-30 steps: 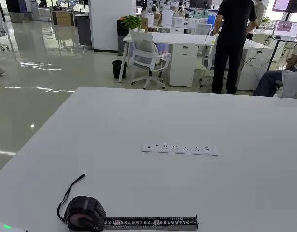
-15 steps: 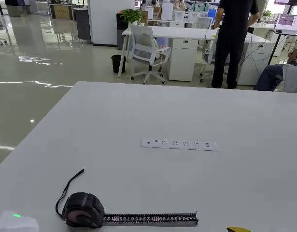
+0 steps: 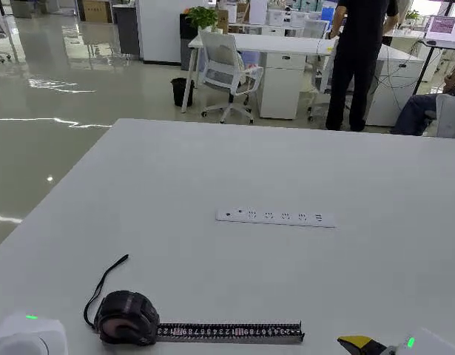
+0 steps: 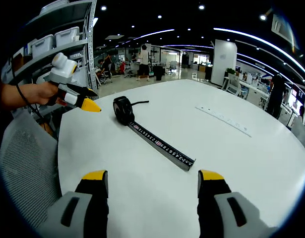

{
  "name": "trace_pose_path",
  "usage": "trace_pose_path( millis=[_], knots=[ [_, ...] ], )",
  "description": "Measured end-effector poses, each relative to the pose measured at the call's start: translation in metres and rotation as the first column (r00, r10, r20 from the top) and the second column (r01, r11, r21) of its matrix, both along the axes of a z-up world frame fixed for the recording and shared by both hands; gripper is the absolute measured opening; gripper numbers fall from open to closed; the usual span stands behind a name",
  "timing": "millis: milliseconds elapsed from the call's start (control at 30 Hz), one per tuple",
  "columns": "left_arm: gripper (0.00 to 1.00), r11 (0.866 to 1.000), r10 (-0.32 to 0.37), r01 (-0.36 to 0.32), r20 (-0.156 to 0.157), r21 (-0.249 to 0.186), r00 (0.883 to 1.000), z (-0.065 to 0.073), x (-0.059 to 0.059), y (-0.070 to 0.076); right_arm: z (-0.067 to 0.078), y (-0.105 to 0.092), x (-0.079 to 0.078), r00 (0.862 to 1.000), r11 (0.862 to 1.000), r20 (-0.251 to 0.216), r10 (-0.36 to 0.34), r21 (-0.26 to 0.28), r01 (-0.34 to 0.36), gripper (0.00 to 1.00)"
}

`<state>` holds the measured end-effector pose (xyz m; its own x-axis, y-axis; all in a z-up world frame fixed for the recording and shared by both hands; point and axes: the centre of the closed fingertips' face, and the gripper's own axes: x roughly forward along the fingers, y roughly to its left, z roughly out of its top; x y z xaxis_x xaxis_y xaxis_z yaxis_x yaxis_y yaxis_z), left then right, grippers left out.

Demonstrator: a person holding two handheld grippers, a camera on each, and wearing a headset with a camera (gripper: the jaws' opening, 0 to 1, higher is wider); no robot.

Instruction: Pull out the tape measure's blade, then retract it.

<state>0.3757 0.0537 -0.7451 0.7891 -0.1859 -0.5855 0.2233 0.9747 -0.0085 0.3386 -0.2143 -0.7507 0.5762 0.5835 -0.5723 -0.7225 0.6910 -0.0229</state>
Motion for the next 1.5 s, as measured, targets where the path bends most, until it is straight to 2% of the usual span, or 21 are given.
trace_pose_path(
  millis=[467,900,1133,1300,1500],
  knots=[
    [0.91,0.999,0.035,-0.035,-0.013,0.015,0.999,-0.005,0.015,0.002,-0.006,-0.004,0.011,0.995,0.994,0.001,0.104,-0.037,-0.104,0.65],
    [0.91,0.997,0.077,-0.077,-0.02,0.003,0.997,-0.01,0.026,0.001,-0.016,-0.008,0.023,0.98,0.977,-0.007,0.198,-0.083,-0.198,0.6],
    [0.9,0.995,0.099,-0.099,-0.017,0.001,0.995,-0.012,0.032,0.003,-0.017,-0.007,0.036,0.973,0.97,0.001,0.233,-0.078,-0.232,0.56],
    [0.89,0.994,0.111,-0.111,-0.018,0.002,0.994,-0.014,0.038,0.004,-0.018,-0.005,0.046,0.963,0.96,0.012,0.27,-0.088,-0.267,0.53],
    [0.87,0.993,0.116,-0.116,-0.027,0.004,0.993,-0.018,0.043,0.005,-0.02,-0.005,0.061,0.945,0.94,0.02,0.325,-0.111,-0.321,0.48]
  ],
)
